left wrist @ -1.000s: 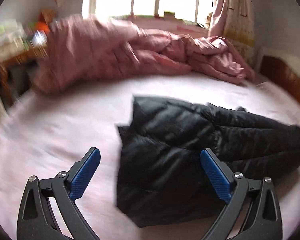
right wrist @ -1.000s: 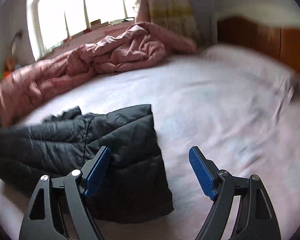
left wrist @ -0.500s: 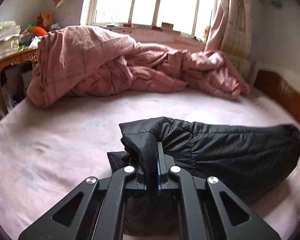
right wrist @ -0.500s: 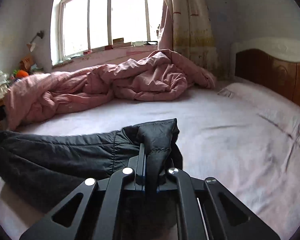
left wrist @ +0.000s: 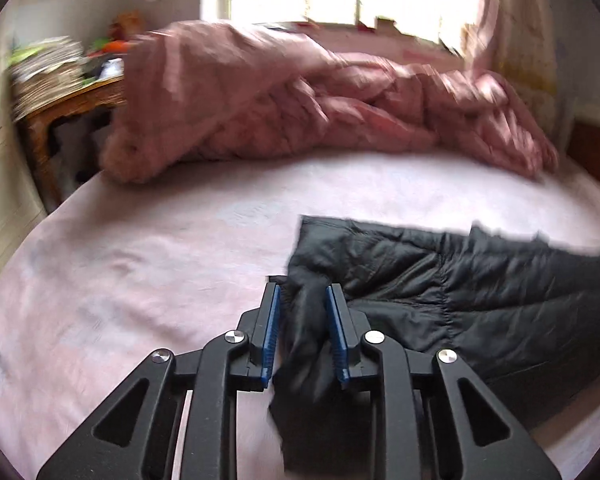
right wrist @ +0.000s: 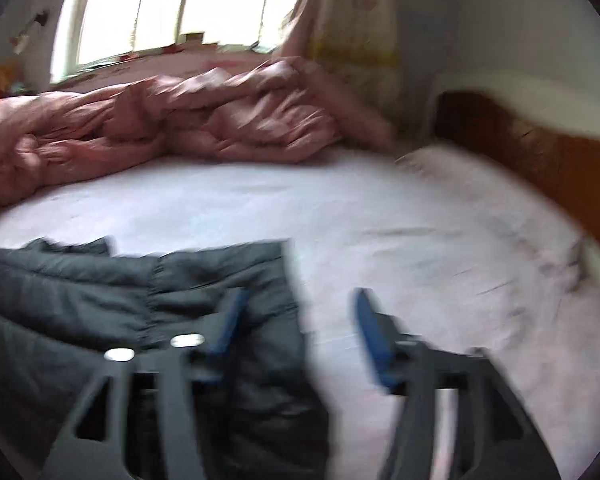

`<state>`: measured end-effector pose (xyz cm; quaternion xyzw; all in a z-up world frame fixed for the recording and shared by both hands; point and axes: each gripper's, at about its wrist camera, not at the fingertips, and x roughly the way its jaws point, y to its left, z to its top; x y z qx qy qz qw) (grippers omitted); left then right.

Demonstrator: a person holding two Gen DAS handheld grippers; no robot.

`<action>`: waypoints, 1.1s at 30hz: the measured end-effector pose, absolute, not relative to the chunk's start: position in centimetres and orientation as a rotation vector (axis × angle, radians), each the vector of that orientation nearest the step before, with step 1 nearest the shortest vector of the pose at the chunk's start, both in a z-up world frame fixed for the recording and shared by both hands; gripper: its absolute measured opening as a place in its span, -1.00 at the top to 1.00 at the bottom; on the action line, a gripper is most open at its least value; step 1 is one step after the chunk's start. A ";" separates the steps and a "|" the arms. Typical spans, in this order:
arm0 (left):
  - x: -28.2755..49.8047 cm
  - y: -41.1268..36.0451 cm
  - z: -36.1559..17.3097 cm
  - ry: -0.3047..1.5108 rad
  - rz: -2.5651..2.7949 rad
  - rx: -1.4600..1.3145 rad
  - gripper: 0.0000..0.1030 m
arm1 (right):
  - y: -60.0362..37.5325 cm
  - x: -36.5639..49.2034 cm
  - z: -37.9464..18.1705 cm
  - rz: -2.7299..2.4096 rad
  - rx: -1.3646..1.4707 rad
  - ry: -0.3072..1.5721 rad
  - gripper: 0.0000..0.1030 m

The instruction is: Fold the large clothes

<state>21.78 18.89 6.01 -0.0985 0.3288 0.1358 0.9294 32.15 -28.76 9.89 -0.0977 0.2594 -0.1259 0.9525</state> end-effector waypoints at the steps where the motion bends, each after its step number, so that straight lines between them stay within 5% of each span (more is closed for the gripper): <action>1: 20.8 18.7 6.9 0.647 0.258 -0.235 0.59 | -28.9 31.4 10.6 -0.257 -0.202 0.504 -0.43; 7: 15.9 13.8 11.9 0.475 0.111 -0.192 0.49 | -29.2 26.3 15.5 -0.100 -0.073 0.411 -0.57; 10: 15.9 9.7 12.4 0.504 -0.037 -0.156 0.83 | -28.4 25.2 16.6 0.052 0.021 0.466 -0.57; 12: 16.6 6.7 12.3 0.539 -0.110 -0.113 0.84 | -27.6 25.4 16.4 0.175 0.064 0.541 -0.10; 15: 18.4 2.7 12.0 0.583 -0.181 -0.084 0.90 | -26.4 26.3 15.1 0.296 0.112 0.640 0.32; 18: 21.1 -0.5 10.3 0.716 -0.290 -0.131 0.90 | -25.1 26.7 13.4 0.331 0.105 0.708 0.49; 22: 24.5 -2.9 5.8 0.947 -0.391 -0.265 0.98 | -23.9 26.9 12.3 0.370 0.085 0.749 0.58; 33: 25.3 -2.3 0.5 0.831 -0.316 -0.309 0.93 | -21.3 27.7 10.0 0.402 0.021 0.817 0.58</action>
